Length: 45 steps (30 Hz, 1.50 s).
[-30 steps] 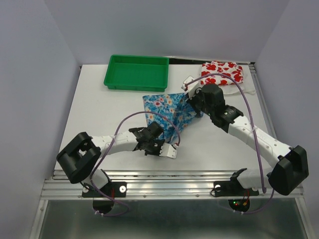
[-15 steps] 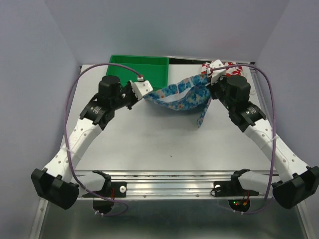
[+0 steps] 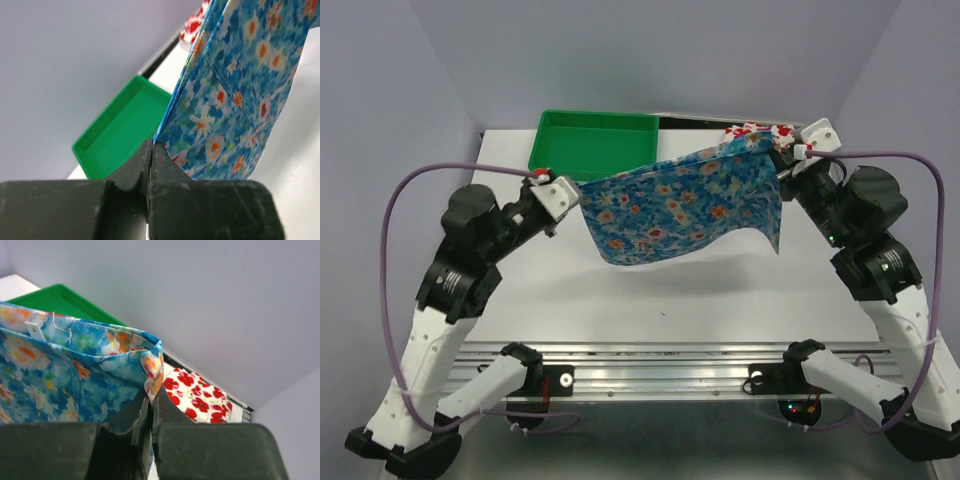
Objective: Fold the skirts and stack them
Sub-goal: Flatten the skirt out
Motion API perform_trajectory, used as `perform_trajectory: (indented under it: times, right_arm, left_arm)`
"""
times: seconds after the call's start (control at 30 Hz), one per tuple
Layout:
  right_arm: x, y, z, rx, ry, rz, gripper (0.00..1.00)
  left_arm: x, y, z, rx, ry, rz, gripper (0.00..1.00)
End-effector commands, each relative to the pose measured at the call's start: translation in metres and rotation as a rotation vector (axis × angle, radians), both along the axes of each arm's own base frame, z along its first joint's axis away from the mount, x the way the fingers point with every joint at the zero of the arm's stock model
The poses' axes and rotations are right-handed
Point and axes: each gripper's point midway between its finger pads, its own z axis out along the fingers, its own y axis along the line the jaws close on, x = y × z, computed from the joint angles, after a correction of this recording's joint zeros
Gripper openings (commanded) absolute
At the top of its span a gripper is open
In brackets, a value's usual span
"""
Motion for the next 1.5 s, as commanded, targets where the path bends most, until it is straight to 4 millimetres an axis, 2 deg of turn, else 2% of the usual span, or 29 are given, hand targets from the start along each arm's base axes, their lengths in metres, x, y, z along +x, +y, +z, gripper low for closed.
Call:
perform_trajectory:
  times: [0.0, 0.03, 0.13, 0.2, 0.27, 0.3, 0.37, 0.5, 0.6, 0.7, 0.73, 0.77, 0.8, 0.83, 0.87, 0.9, 0.97, 1.0, 1.07, 1.1, 1.13, 1.17, 1.23, 1.27, 1.33, 1.37, 1.4, 1.43, 1.47]
  right_arm:
    - [-0.041, -0.012, 0.031, 0.009, -0.059, 0.046, 0.01]
    - [-0.047, -0.009, 0.024, 0.01, -0.028, 0.069, 0.01]
    - [-0.059, -0.002, 0.008, 0.006, 0.027, 0.134, 0.01]
    - [-0.059, 0.004, -0.005, 0.0, 0.068, 0.159, 0.01]
    - [-0.052, 0.01, -0.025, -0.006, 0.131, 0.169, 0.01]
    - [-0.048, 0.011, -0.033, -0.008, 0.152, 0.166, 0.01]
    - [-0.032, 0.015, -0.054, -0.011, 0.208, 0.141, 0.01]
    - [0.01, 0.021, -0.105, -0.039, 0.3, 0.065, 0.01]
    - [0.044, 0.032, -0.149, -0.059, 0.382, 0.031, 0.01]
    - [0.07, 0.046, -0.173, -0.065, 0.434, 0.036, 0.01]
    - [0.076, 0.049, -0.174, -0.067, 0.434, 0.036, 0.01]
    - [0.083, 0.052, -0.164, -0.061, 0.413, 0.039, 0.01]
    - [0.095, 0.052, -0.166, -0.064, 0.417, 0.029, 0.01]
    - [0.105, 0.048, -0.145, -0.053, 0.373, 0.021, 0.01]
    - [0.112, 0.048, -0.136, -0.049, 0.356, 0.027, 0.01]
    - [0.118, 0.047, -0.126, -0.045, 0.337, 0.024, 0.01]
    - [0.134, 0.042, -0.113, -0.05, 0.309, 0.011, 0.01]
    - [0.138, 0.044, -0.088, -0.041, 0.259, 0.014, 0.01]
    - [0.143, 0.046, -0.075, -0.058, 0.227, 0.042, 0.01]
    - [0.142, 0.049, -0.059, -0.054, 0.193, 0.06, 0.01]
    - [0.141, 0.05, -0.053, -0.058, 0.18, 0.072, 0.01]
    - [0.138, 0.053, -0.044, -0.064, 0.154, 0.094, 0.01]
    - [0.131, 0.055, -0.041, -0.077, 0.143, 0.123, 0.01]
    - [0.119, 0.057, -0.034, -0.091, 0.117, 0.162, 0.01]
    - [0.103, 0.059, -0.041, -0.124, 0.11, 0.212, 0.01]
    - [0.096, 0.06, -0.07, -0.157, 0.154, 0.238, 0.01]
    - [0.077, 0.059, -0.065, -0.203, 0.108, 0.277, 0.01]
    - [0.069, 0.058, -0.102, -0.247, 0.157, 0.303, 0.01]
    - [0.061, 0.054, -0.113, -0.312, 0.142, 0.319, 0.03]
  left_arm:
    - [-0.043, 0.015, 0.026, -0.052, -0.079, -0.017, 0.0]
    - [-0.055, 0.017, 0.024, -0.055, -0.063, -0.034, 0.0]
    - [-0.074, 0.017, 0.012, -0.049, -0.015, -0.074, 0.0]
    - [-0.077, 0.016, -0.001, -0.036, 0.027, -0.086, 0.0]
    - [-0.08, 0.014, -0.015, -0.024, 0.079, -0.101, 0.0]
    - [-0.078, 0.013, -0.028, -0.015, 0.112, -0.1, 0.0]
    - [-0.071, 0.012, -0.038, -0.029, 0.149, -0.073, 0.0]
    - [-0.034, 0.013, -0.078, -0.026, 0.254, 0.043, 0.0]
    - [0.01, 0.01, -0.117, 0.015, 0.365, 0.15, 0.0]
    - [0.034, 0.003, -0.133, 0.019, 0.39, 0.171, 0.0]
    - [0.044, 0.0, -0.128, 0.009, 0.358, 0.175, 0.0]
    - [0.052, 0.001, -0.127, 0.012, 0.343, 0.193, 0.0]
    - [0.066, -0.001, -0.123, 0.018, 0.321, 0.203, 0.0]
    - [0.075, 0.001, -0.12, 0.027, 0.307, 0.223, 0.0]
    - [0.085, 0.003, -0.103, 0.017, 0.273, 0.239, 0.0]
    - [0.099, 0.004, -0.106, 0.029, 0.28, 0.254, 0.0]
    - [0.113, 0.007, -0.091, 0.026, 0.253, 0.264, 0.0]
    - [0.124, 0.012, -0.075, 0.01, 0.226, 0.277, 0.0]
    - [0.132, 0.014, -0.056, 0.005, 0.183, 0.274, 0.0]
    - [0.135, 0.015, -0.038, -0.005, 0.144, 0.275, 0.0]
    - [0.136, 0.018, -0.03, -0.009, 0.124, 0.279, 0.0]
    - [0.134, 0.02, -0.014, -0.012, 0.085, 0.271, 0.0]
    - [0.129, 0.023, -0.003, -0.015, 0.053, 0.269, 0.0]
    - [0.124, 0.021, -0.006, 0.002, 0.05, 0.241, 0.0]
    - [0.102, 0.019, -0.006, 0.023, 0.03, 0.181, 0.0]
    - [0.089, 0.011, -0.01, 0.026, 0.028, 0.112, 0.0]
    - [0.08, 0.009, -0.034, 0.059, 0.056, 0.072, 0.0]
    - [0.055, 0.002, -0.038, 0.063, 0.057, -0.013, 0.0]
    - [0.042, 0.0, -0.05, 0.085, 0.074, -0.059, 0.0]
